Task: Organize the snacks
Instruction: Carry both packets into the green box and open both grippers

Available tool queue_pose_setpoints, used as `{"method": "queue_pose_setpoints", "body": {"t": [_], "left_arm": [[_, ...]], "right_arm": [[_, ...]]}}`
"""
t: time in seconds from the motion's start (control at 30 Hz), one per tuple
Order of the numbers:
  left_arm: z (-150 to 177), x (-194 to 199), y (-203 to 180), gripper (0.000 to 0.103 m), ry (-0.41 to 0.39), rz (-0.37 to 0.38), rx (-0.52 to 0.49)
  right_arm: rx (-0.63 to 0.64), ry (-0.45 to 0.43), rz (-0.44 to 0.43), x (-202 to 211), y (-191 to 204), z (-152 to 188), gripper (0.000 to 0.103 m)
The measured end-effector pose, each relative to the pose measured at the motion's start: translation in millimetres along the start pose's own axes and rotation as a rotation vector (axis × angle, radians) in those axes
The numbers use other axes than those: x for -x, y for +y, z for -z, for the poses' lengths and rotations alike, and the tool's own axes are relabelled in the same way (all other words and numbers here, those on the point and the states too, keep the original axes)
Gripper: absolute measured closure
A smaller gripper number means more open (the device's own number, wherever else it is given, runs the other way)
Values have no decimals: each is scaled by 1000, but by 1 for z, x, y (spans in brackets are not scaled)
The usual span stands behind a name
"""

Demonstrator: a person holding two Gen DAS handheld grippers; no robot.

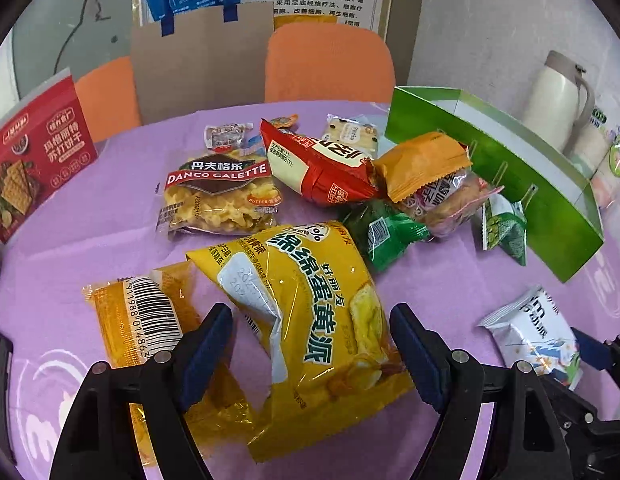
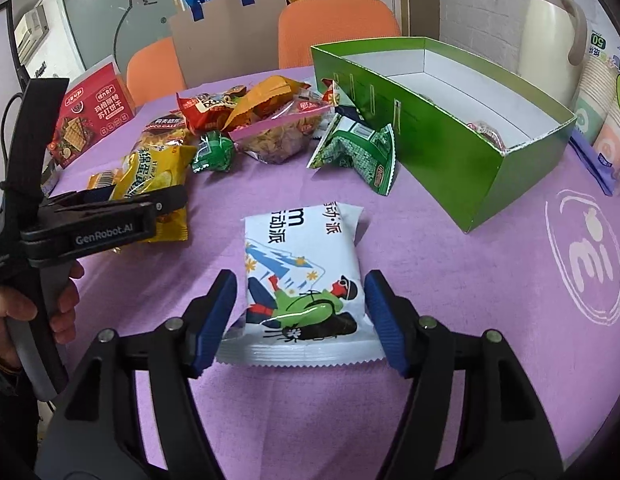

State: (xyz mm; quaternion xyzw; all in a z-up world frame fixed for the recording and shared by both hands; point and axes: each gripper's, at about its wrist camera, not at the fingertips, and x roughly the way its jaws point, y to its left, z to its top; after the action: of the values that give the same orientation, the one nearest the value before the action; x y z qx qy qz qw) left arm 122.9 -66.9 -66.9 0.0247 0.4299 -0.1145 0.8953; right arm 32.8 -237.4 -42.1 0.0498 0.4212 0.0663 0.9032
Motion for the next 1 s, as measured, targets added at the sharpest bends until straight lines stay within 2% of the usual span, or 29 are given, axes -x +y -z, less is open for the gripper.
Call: {"method": "queue_pose_setpoints", "body": {"t": [0.07, 0.1, 0.13, 0.17, 0.23, 0.33, 0.43, 0.53, 0.67, 0.83, 1.0], "left_arm": [[2, 0, -2, 25, -3, -6, -34], [3, 1, -1, 41, -3, -12, -48], [3, 3, 0, 47, -3, -11, -52], [4, 5, 3, 48, 3, -3, -46], [5, 10, 9, 52, 10, 20, -23], [8, 29, 12, 53, -19, 83, -1], [7, 56, 6, 53, -64, 125, -26], [-6, 80, -2, 53, -107, 194, -39], [-30, 100, -21, 53, -151, 269, -74], [-69, 92, -60, 53, -146, 366, -105], [-112, 64, -104, 53, -112, 447, -93]], "right_arm": [[-8, 9, 4, -5, -1, 2, 36], [-14, 13, 5, -7, -2, 3, 36], [-11, 1, 5, -5, -2, 4, 37], [-10, 1, 1, -5, -2, 5, 42], [-9, -2, -1, -4, -1, 5, 44], [-18, -7, -22, 0, -2, 5, 45], [-25, -40, -51, 14, -3, 1, 46], [-19, -118, -54, 40, -4, -12, 46], [-26, -222, -13, 73, -21, -29, 46], [-87, -264, 56, 75, -62, -55, 46], [-140, -232, 117, 44, -101, -81, 46]]}}
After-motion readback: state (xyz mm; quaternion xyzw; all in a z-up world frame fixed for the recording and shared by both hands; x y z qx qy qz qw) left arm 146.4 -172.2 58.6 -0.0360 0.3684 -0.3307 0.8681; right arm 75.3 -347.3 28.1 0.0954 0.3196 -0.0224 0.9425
